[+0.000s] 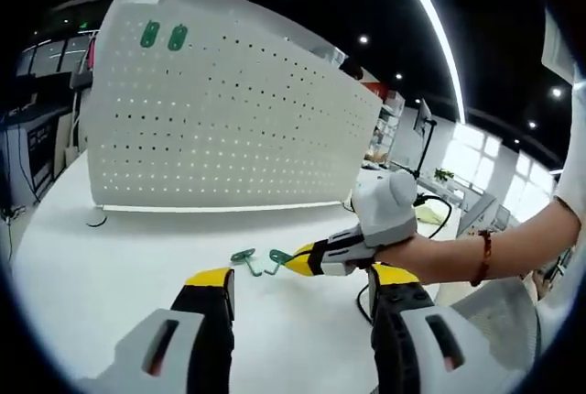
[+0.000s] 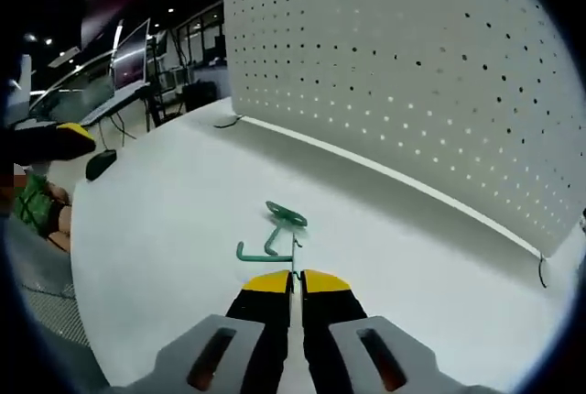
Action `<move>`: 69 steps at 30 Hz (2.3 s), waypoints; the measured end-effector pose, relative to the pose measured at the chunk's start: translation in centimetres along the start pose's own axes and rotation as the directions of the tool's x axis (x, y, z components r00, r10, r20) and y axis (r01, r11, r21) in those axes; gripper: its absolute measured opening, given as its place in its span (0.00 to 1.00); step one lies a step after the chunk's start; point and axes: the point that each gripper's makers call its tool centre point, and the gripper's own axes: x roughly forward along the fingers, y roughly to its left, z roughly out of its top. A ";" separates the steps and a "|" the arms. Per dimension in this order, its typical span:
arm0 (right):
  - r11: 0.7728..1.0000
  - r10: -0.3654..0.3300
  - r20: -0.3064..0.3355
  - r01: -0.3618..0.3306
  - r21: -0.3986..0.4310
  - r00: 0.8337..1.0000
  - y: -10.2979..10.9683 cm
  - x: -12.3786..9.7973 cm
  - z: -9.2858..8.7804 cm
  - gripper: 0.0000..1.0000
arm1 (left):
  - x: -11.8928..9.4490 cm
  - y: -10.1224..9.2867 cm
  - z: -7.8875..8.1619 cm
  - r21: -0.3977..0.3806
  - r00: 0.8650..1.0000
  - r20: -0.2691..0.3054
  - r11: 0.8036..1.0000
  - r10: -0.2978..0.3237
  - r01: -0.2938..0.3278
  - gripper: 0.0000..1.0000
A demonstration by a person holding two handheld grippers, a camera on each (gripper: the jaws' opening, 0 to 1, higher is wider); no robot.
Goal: Insert the hook assembly into the mounting plate slot until the hook locks in place.
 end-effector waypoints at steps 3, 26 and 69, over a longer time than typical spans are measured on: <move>1.000 0.002 0.029 -0.002 -0.003 1.000 0.3 -0.7 0.7 0.02 | -0.5 -0.2 0.2 -0.008 1.000 0.010 1.000 0.008 -0.008 0.60; 0.995 0.097 0.257 -0.088 -0.049 0.961 4.4 -6.8 6.1 0.02 | -2.1 -2.1 1.2 -0.096 0.997 0.070 0.995 0.038 -0.031 0.58; 0.982 0.189 0.525 -0.158 -0.103 0.830 10.3 -14.4 10.4 0.02 | -2.2 -5.1 4.7 -0.368 0.968 0.217 0.908 -0.123 0.198 0.29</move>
